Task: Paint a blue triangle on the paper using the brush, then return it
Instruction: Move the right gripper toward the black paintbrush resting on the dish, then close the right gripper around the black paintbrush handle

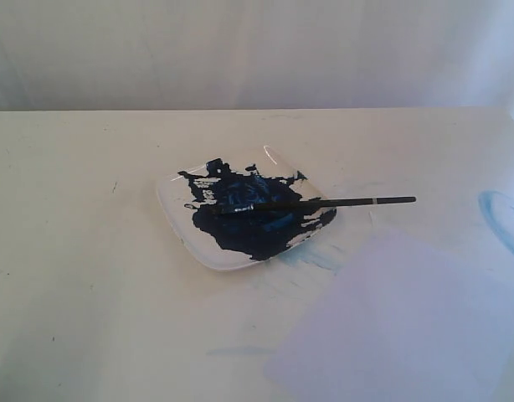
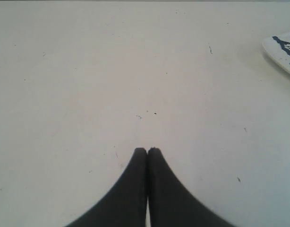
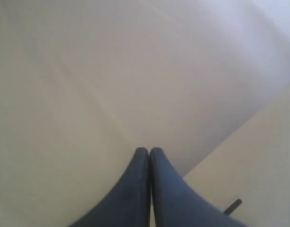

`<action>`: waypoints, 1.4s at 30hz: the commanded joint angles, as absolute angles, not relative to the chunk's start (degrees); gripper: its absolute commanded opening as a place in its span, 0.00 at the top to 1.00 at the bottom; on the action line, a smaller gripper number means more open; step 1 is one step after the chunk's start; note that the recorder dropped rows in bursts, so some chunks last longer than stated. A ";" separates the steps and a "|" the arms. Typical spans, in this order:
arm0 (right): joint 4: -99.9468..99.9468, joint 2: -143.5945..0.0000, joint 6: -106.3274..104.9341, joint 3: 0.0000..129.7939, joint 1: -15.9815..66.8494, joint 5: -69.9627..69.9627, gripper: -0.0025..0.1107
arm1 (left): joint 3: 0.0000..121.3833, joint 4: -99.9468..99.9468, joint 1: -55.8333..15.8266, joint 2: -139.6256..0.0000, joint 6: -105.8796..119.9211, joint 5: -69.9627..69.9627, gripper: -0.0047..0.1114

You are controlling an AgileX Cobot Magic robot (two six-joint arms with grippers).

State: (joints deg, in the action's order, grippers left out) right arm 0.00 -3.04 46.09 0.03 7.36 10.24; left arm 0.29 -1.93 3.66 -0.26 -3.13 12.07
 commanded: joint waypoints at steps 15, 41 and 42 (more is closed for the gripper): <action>-2.49 -51.27 63.03 22.04 26.34 5.20 0.98 | 0.00 -2.45 3.24 0.00 -3.47 11.96 0.96; 2.01 -97.55 81.08 36.21 28.94 28.03 0.65 | 0.00 -2.45 3.24 0.00 -3.47 11.96 0.96; 2.27 -98.14 81.19 36.21 28.94 28.96 0.62 | 0.00 -2.45 3.24 0.00 -3.47 11.96 0.96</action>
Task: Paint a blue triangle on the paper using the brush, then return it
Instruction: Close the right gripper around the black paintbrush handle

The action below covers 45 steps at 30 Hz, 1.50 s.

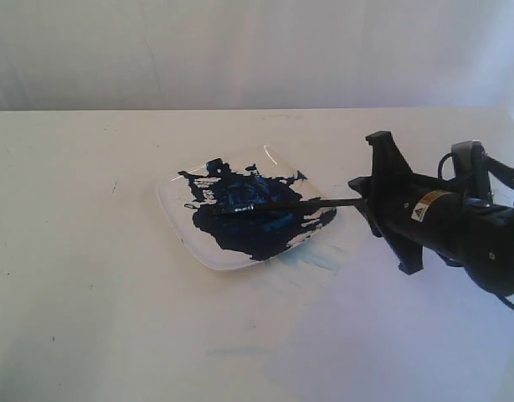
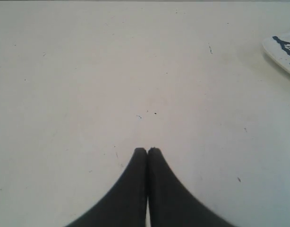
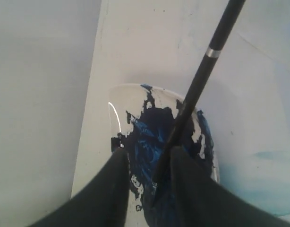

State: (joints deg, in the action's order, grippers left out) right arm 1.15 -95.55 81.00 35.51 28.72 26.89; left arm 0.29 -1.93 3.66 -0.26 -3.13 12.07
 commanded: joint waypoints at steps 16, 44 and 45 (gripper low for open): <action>7.71 -106.92 81.19 41.97 28.94 33.77 0.58 | 0.00 -2.45 3.24 0.00 -3.47 11.96 0.96; 11.90 -111.58 83.94 46.05 28.94 31.67 0.58 | 0.00 -2.45 3.24 0.00 -3.47 11.82 0.96; 12.06 -111.58 83.76 46.15 28.83 31.54 0.58 | 0.00 -2.45 3.24 0.00 -3.47 11.82 0.96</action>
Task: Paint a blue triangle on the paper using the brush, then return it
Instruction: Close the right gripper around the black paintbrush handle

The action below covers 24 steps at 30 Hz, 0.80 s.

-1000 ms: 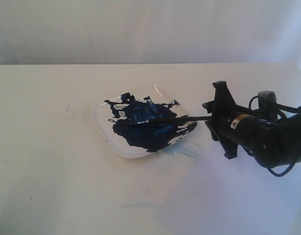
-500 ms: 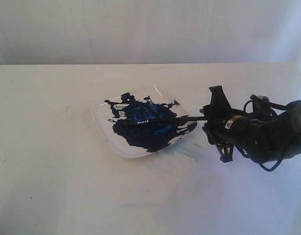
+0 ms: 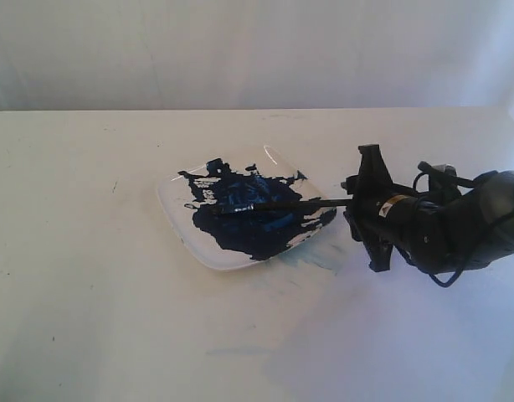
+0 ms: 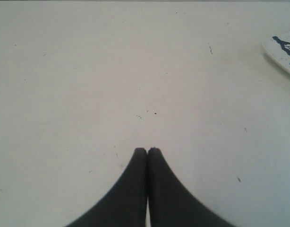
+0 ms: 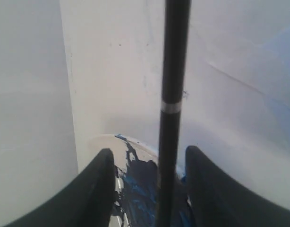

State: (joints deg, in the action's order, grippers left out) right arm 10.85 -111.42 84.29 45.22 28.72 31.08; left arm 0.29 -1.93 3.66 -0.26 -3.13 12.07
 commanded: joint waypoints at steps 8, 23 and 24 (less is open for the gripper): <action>12.20 -111.58 83.73 46.20 28.49 29.31 0.58 | 0.00 -2.45 3.24 0.00 -3.47 11.82 0.96; 14.88 -114.82 82.58 46.20 28.49 33.54 0.58 | 0.00 -2.45 3.24 0.00 -3.47 11.82 0.96; 14.88 -114.95 82.58 46.20 28.49 34.03 0.58 | 0.00 -2.45 3.24 0.00 -3.47 11.82 0.96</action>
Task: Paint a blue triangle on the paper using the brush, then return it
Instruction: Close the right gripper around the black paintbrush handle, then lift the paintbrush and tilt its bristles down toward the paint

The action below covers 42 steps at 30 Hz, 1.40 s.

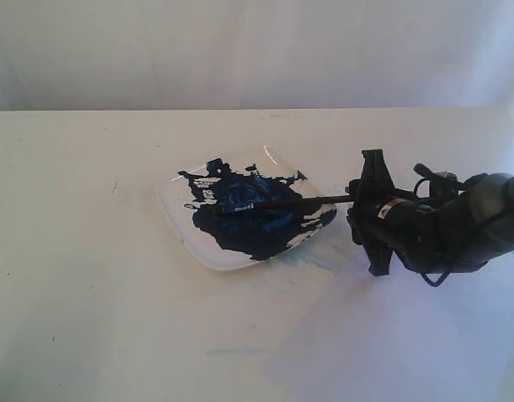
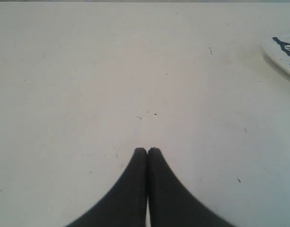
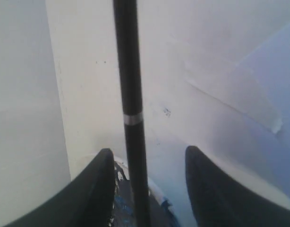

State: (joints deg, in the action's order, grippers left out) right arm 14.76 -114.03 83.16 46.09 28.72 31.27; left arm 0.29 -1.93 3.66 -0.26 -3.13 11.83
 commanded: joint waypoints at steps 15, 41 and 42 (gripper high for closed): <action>14.53 -117.36 82.58 50.18 28.49 33.70 0.61 | 0.00 -2.45 3.24 0.00 -3.47 11.82 0.96; 14.45 -115.46 82.58 48.90 28.60 44.54 0.98 | 0.00 -2.45 3.24 0.00 -3.47 11.70 0.96; 14.29 -114.75 82.45 48.54 28.60 45.66 0.98 | 0.00 -2.45 3.24 0.00 -3.47 11.59 0.96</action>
